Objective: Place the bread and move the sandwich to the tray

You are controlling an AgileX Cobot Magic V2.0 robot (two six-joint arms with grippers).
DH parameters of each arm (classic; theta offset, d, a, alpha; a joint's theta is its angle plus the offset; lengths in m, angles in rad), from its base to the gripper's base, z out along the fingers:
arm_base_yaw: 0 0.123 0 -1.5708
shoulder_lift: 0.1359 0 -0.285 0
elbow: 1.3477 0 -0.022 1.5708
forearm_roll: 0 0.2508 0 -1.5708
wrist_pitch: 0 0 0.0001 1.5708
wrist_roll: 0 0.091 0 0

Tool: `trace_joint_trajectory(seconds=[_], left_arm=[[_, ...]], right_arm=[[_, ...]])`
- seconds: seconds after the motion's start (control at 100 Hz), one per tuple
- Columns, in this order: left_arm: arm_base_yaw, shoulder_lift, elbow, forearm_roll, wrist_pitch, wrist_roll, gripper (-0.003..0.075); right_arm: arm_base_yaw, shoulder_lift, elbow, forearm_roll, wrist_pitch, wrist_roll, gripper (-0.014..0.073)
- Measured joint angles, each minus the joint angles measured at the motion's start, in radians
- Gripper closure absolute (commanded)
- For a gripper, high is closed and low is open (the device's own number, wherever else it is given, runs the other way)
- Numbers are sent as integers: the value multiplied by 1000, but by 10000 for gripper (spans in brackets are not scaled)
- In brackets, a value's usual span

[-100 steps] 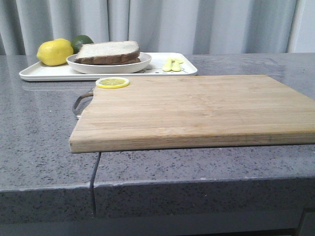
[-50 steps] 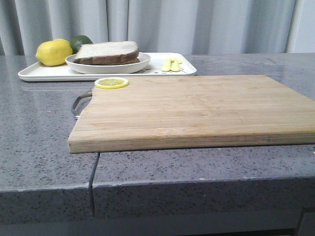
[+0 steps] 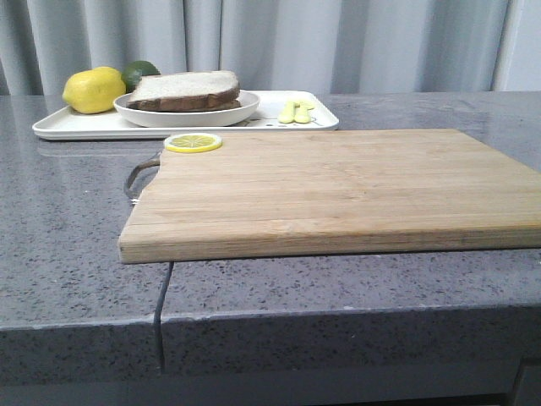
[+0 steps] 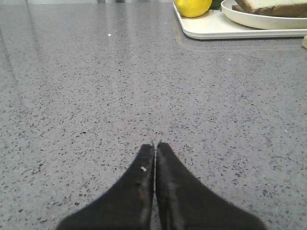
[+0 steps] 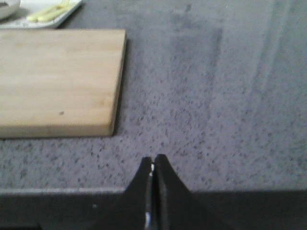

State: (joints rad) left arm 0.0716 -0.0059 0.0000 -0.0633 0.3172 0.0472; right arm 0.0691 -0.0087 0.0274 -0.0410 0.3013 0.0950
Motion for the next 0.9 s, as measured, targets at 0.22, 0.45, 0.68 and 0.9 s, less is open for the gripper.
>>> trace_joint_trajectory(seconds=[0.22, 0.45, 0.68, 0.9], left_arm=[[0, 0, 0, 0, 0, 0, 740], [0, 0, 0, 0, 0, 0, 740], [0, 0, 0, 0, 0, 0, 740], [0, 0, 0, 0, 0, 0, 740]], right_arm=[[0, -2, -2, 85, 62, -107, 653], [0, -2, -3, 91, 68, -111, 653], [0, -2, -3, 92, 69, -112, 653], [0, -2, -4, 92, 71, -113, 653]])
